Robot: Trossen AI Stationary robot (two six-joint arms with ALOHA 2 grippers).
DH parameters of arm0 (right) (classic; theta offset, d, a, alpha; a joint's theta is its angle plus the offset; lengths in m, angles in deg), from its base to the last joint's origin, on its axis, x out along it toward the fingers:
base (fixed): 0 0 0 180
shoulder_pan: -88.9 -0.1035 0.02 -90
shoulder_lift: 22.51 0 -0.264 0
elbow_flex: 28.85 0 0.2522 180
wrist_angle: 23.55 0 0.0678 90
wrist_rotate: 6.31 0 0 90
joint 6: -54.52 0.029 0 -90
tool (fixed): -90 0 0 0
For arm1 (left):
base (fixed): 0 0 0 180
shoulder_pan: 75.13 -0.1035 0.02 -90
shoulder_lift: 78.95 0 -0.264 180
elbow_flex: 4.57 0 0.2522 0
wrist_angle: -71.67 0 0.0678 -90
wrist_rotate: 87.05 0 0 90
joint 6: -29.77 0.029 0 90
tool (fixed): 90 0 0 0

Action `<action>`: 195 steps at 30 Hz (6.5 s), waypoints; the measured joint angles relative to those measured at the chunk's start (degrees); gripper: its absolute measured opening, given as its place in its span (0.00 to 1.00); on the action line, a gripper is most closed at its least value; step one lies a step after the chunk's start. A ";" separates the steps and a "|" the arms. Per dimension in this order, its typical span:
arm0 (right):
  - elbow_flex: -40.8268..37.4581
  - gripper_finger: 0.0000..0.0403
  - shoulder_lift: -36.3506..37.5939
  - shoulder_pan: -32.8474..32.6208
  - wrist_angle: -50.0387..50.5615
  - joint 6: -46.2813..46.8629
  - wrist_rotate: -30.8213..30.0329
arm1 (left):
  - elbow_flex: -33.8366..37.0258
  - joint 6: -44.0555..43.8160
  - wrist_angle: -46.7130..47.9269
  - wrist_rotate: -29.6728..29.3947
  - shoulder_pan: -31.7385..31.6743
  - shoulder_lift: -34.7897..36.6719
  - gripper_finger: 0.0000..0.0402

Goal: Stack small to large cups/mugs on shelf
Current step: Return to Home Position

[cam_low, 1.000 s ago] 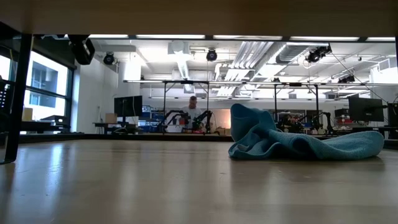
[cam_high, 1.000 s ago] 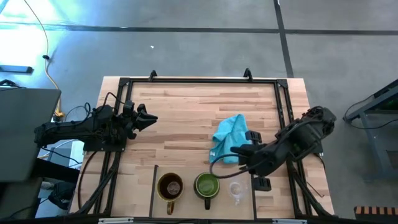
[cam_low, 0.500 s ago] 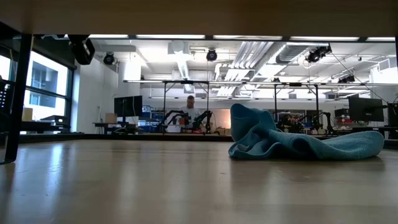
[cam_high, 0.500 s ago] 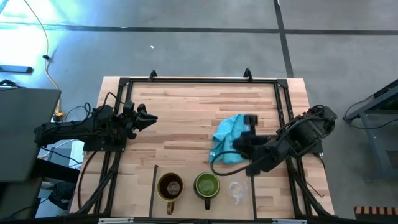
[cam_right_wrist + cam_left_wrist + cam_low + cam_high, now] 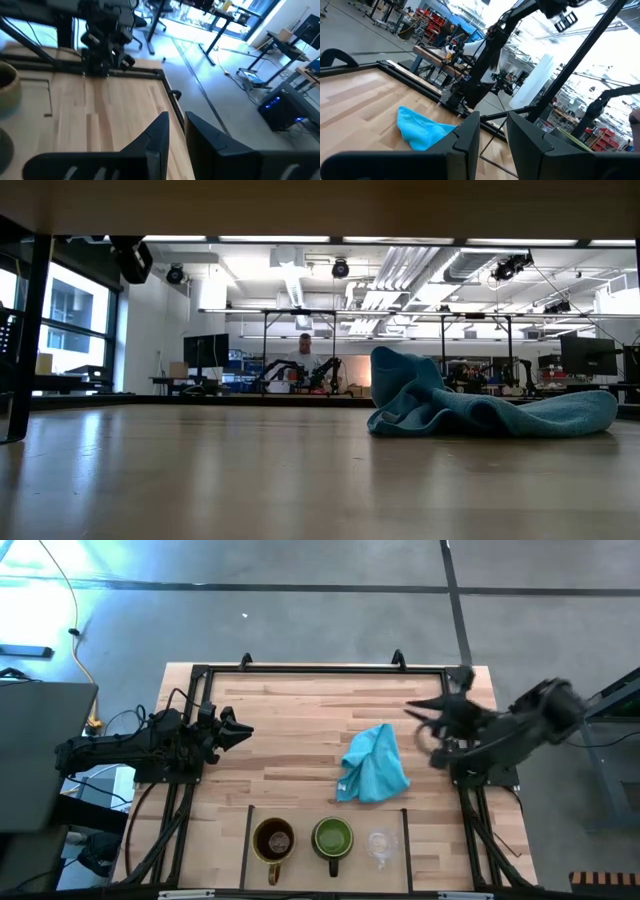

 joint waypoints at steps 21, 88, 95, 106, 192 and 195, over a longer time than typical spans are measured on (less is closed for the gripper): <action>-20.02 0.13 23.91 -3.80 0.82 8.25 -2.65 | 0.00 5.27 -2.33 -1.77 0.00 0.02 0.21; -112.48 0.13 75.13 17.54 -91.41 5.48 60.70 | 0.00 5.08 -14.45 -4.28 0.00 -10.50 0.21; -112.48 0.13 75.65 27.13 -87.06 5.18 65.28 | 0.00 8.09 -17.82 -2.34 0.00 -12.01 0.21; -112.53 0.13 76.42 39.23 -76.36 1.84 66.78 | 0.00 15.58 -21.18 2.47 0.00 -11.58 0.21; -134.51 0.13 82.43 35.92 -99.08 2.94 51.40 | 9.27 24.38 -8.31 17.36 0.00 15.45 0.21; -134.51 0.13 82.44 36.35 -97.50 4.01 51.40 | 9.27 24.26 -6.92 18.56 0.02 15.47 0.21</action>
